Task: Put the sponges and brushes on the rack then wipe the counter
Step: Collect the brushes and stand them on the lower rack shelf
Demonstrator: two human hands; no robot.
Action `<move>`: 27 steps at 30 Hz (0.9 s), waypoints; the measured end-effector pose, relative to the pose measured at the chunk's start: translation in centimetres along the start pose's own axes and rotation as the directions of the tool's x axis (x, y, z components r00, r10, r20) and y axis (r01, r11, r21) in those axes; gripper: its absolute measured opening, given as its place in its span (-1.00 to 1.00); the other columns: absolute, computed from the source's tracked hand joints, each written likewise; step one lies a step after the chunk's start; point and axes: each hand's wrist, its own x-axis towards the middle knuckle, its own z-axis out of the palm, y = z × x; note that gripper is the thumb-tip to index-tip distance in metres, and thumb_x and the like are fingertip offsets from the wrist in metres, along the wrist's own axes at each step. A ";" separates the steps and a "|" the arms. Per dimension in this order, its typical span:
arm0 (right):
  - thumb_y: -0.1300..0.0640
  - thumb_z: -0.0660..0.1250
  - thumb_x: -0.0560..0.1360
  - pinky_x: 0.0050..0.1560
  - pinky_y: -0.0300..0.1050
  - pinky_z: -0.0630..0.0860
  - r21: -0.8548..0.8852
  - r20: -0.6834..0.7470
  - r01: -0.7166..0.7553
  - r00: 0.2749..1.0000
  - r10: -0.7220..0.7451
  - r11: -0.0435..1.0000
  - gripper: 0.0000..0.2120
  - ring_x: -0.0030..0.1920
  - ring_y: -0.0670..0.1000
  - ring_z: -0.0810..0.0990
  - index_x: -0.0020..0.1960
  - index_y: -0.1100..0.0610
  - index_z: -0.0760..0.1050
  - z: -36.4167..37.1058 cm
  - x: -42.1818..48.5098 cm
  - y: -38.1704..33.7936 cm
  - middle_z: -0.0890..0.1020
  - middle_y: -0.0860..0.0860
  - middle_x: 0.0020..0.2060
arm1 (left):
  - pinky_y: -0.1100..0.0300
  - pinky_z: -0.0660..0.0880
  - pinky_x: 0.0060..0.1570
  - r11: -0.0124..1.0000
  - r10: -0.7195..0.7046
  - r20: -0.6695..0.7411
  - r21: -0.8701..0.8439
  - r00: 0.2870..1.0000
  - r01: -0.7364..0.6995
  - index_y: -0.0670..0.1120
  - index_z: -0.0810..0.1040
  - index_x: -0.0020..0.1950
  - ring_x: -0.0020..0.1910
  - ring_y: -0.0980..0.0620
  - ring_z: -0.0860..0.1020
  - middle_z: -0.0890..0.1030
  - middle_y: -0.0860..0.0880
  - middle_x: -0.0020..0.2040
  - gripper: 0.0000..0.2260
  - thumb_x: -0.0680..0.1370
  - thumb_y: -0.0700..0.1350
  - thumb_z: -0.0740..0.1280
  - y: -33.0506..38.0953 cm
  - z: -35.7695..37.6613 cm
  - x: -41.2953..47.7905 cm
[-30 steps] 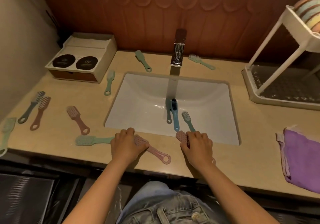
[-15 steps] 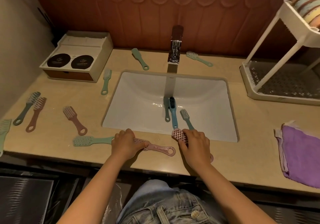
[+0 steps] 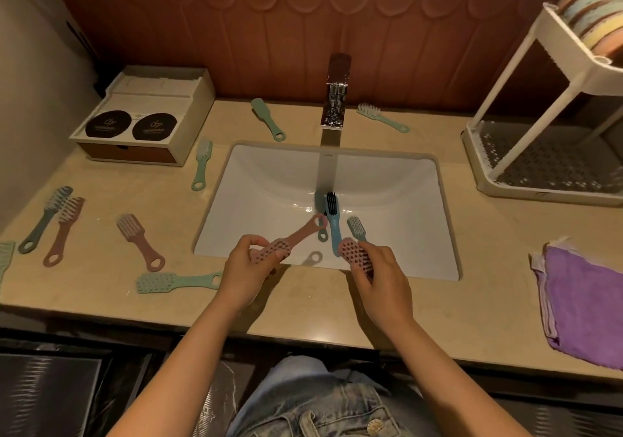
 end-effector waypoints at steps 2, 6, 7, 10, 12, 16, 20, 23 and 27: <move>0.09 0.21 0.57 0.05 -0.05 0.51 0.097 -0.026 -0.004 1.000 0.006 0.995 -0.62 0.12 0.00 0.50 0.38 0.03 0.35 -0.8 0.6 0.0 0.48 0.01 0.18 | 0.24 0.55 -0.24 0.994 -0.020 -0.003 -0.106 1.000 0.019 -0.12 0.48 0.10 -0.27 0.02 0.58 0.57 -0.08 -0.12 -0.82 0.52 -0.15 0.35 1.0 0.2 0.1; 0.04 0.15 0.60 0.21 0.09 0.44 0.225 -0.028 -0.078 0.996 0.086 0.971 -0.67 0.18 -0.02 0.46 0.36 -0.05 0.35 -2.6 2.2 -0.2 0.44 -0.08 0.18 | 0.23 0.60 -0.20 0.967 -0.056 0.049 -0.247 0.997 0.066 -0.10 0.53 0.10 -0.18 -0.01 0.60 0.60 -0.11 -0.07 -0.86 0.55 -0.14 0.29 3.2 1.2 0.6; 0.03 0.14 0.60 0.22 0.07 0.43 0.266 -0.024 -0.102 0.993 0.112 0.959 -0.67 0.19 -0.02 0.46 0.35 -0.04 0.36 -3.2 2.7 -0.2 0.45 -0.06 0.19 | 0.21 0.60 -0.18 0.959 -0.072 0.063 -0.268 0.995 0.087 -0.09 0.53 0.10 -0.17 -0.01 0.59 0.60 -0.11 -0.07 -0.86 0.56 -0.14 0.29 3.9 1.6 0.8; 0.07 0.15 0.60 0.10 -0.31 0.41 0.398 -0.015 -0.121 0.990 0.138 0.909 -0.72 0.13 -0.04 0.47 0.29 0.02 0.42 -5.2 3.6 -0.2 0.50 0.01 0.16 | 0.18 0.57 -0.15 0.941 -0.093 0.109 -0.316 0.990 0.124 -0.10 0.54 0.11 -0.20 0.01 0.58 0.60 -0.11 -0.13 -0.85 0.56 -0.15 0.28 5.7 2.7 1.4; 0.08 0.16 0.59 -0.09 -0.55 0.38 0.443 -0.022 -0.116 0.990 0.140 0.889 -0.74 0.06 -0.11 0.48 0.25 0.02 0.45 -7.1 4.6 0.2 0.52 0.01 0.12 | 0.22 0.57 -0.18 0.933 -0.082 0.150 -0.337 0.985 0.129 -0.11 0.55 0.10 -0.24 0.04 0.57 0.60 -0.09 -0.18 -0.86 0.57 -0.15 0.27 7.4 4.1 2.0; 0.09 0.23 0.56 -0.15 -0.64 0.32 0.400 -0.084 -0.115 0.983 0.161 0.909 -0.83 -0.08 -0.24 0.45 0.14 -0.07 0.45 -10.7 6.9 2.3 0.48 0.00 0.05 | 0.20 0.54 -0.20 0.930 -0.069 0.235 -0.336 0.970 0.148 -0.14 0.55 0.07 -0.32 0.06 0.52 0.57 -0.11 -0.24 -0.86 0.58 -0.15 0.26 10.5 7.1 3.3; 0.12 0.22 0.57 -0.02 -0.47 0.32 0.302 -0.172 -0.113 0.970 0.171 0.947 -0.72 0.05 -0.10 0.44 0.27 0.06 0.49 -14.2 9.0 5.4 0.50 0.08 0.13 | 0.24 0.52 -0.28 0.930 -0.075 0.311 -0.321 0.948 0.179 -0.16 0.54 0.14 -0.31 0.06 0.50 0.56 -0.15 -0.16 -0.82 0.58 -0.14 0.26 12.8 10.2 4.8; 0.10 0.19 0.58 0.09 -0.28 0.31 0.267 -0.235 -0.127 0.953 0.192 0.955 -0.72 0.11 -0.08 0.45 0.26 0.05 0.51 -17.5 10.5 8.2 0.51 0.05 0.11 | 0.34 0.53 -0.38 0.953 -0.035 0.350 -0.271 0.936 0.137 -0.18 0.53 0.14 -0.28 0.07 0.52 0.56 -0.11 -0.14 -0.81 0.58 -0.15 0.25 14.3 13.2 6.1; 0.11 0.19 0.58 0.08 -0.21 0.31 0.135 -0.269 -0.207 0.934 0.237 0.969 -0.72 0.15 0.01 0.46 0.28 0.05 0.45 -21.2 12.6 12.1 0.47 0.04 0.12 | 0.36 0.52 -0.41 0.973 -0.050 0.357 -0.195 0.933 0.126 -0.16 0.54 0.12 -0.29 0.08 0.52 0.58 -0.07 -0.13 -0.83 0.58 -0.15 0.26 15.2 16.5 7.6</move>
